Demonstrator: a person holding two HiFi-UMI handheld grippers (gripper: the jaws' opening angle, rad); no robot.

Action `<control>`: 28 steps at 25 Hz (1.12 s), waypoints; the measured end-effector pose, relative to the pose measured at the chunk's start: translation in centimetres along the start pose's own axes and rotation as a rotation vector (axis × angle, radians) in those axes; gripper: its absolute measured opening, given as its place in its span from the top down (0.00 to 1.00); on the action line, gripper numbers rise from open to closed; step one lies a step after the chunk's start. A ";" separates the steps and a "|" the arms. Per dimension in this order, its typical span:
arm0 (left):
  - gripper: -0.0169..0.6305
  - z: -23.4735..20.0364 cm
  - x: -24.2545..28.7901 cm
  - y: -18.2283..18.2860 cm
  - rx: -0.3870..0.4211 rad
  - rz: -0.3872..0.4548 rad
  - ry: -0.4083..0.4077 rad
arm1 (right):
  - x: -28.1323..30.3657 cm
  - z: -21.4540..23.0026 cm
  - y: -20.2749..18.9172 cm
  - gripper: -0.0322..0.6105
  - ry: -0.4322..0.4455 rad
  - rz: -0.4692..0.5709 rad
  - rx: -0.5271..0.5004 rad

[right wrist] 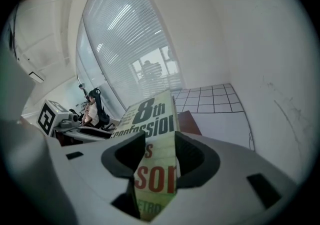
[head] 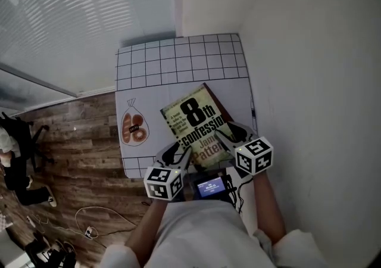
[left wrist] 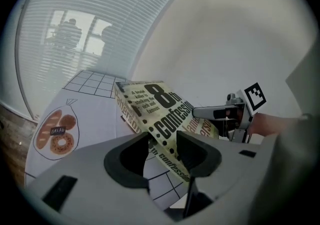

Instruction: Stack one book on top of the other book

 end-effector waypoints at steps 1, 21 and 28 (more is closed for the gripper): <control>0.69 0.1 0.3 -0.1 0.000 -0.006 -0.001 | 0.1 0.3 0.0 0.66 -0.001 -0.001 0.001; 0.69 0.0 4.6 -1.3 -0.032 -0.059 0.016 | 2.2 4.9 -1.2 0.66 0.007 -0.068 0.045; 0.69 -0.4 5.7 -2.0 -0.050 -0.080 0.017 | 3.0 5.9 -1.9 0.66 0.007 -0.094 0.061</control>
Point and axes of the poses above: the fingertips, and each gripper's own axes: x forward along the fingers, z to its right, y out of its top, the point moved 3 cm from there along -x, backward along the fingers, and after that the axes turned 7 degrees about z, right-handed, at the moved point
